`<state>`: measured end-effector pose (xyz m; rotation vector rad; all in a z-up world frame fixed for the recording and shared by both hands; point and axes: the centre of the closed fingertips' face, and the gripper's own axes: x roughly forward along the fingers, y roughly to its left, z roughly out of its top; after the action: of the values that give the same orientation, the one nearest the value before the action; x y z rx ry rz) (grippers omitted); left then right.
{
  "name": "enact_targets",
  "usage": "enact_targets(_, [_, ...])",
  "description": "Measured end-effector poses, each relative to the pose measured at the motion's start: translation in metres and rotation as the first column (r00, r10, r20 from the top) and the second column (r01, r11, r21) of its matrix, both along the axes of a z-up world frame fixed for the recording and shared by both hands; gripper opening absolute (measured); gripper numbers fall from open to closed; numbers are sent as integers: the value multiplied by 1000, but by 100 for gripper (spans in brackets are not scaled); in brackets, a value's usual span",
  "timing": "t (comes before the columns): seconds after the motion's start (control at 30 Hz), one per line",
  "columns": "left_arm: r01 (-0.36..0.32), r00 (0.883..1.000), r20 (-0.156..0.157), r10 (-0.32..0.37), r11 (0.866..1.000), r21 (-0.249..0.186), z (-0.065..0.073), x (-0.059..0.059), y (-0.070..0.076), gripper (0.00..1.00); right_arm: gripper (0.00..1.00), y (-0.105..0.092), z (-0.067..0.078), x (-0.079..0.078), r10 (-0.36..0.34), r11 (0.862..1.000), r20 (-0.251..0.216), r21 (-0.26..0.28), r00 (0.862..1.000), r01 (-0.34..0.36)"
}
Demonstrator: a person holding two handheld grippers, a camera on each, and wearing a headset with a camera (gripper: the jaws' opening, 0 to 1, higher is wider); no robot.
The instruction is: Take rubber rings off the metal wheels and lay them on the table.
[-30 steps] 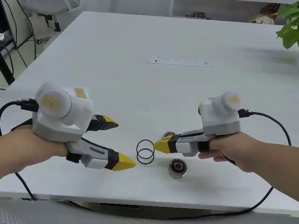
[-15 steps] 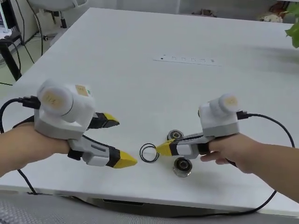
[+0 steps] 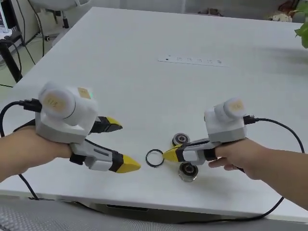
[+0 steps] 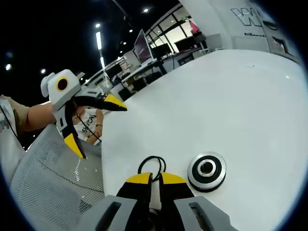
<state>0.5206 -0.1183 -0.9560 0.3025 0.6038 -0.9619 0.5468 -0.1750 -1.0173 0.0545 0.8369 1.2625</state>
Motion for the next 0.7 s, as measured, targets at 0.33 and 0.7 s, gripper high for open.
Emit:
enact_targets(0.33, [2,1000,-8,-2,1000,8,-2,1,1,68,9,-4,10,2,-4,1000,14,19,1000,4])
enact_targets(0.7, [13,1000,-4,-12,1000,20,3,6,-1,68,12,-15,30,14,-37,997,50,67,998,33])
